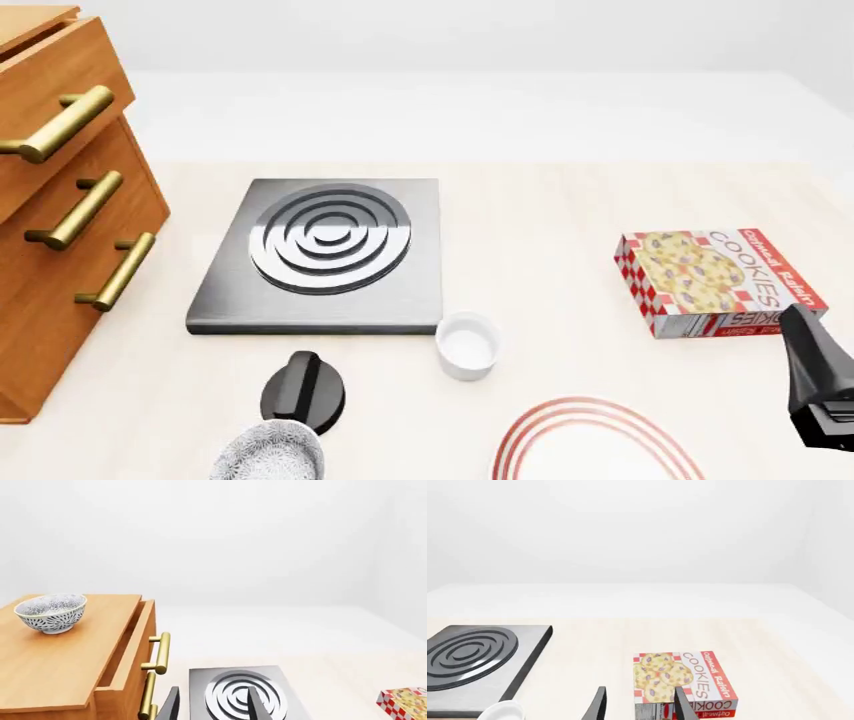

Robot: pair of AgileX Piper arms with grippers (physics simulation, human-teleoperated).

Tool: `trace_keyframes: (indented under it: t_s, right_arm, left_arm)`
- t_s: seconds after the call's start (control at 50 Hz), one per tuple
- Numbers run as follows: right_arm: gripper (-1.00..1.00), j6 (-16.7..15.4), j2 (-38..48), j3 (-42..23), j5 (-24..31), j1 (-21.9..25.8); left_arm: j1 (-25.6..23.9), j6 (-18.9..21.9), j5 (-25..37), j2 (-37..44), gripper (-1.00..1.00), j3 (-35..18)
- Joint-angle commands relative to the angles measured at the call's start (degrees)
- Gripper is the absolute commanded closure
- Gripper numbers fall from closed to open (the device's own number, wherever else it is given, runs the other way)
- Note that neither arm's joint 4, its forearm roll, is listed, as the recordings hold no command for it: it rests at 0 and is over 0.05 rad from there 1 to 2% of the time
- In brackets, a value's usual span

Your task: Pick the akita bowl on the wooden cabinet and place it on the plate.

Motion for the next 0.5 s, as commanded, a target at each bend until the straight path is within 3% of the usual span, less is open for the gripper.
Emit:
trace_keyframes:
  t_s: [0.02, 0.36, 0.5]
  right_arm:
    - [-1.00, 0.00, 0.00, 0.00, 0.00, 0.00]
    - [-1.00, 0.00, 0.00, 0.00, 0.00, 0.00]
    - [-1.00, 0.00, 0.00, 0.00, 0.00, 0.00]
  left_arm:
    - [-0.74, 0.80, 0.62, 1.29, -1.00, -3.67]
    - [0.79, 0.65, 0.74, 4.82, -1.00, -8.86]
    - [2.64, -1.91, 1.79, 7.57, -1.00, -12.19]
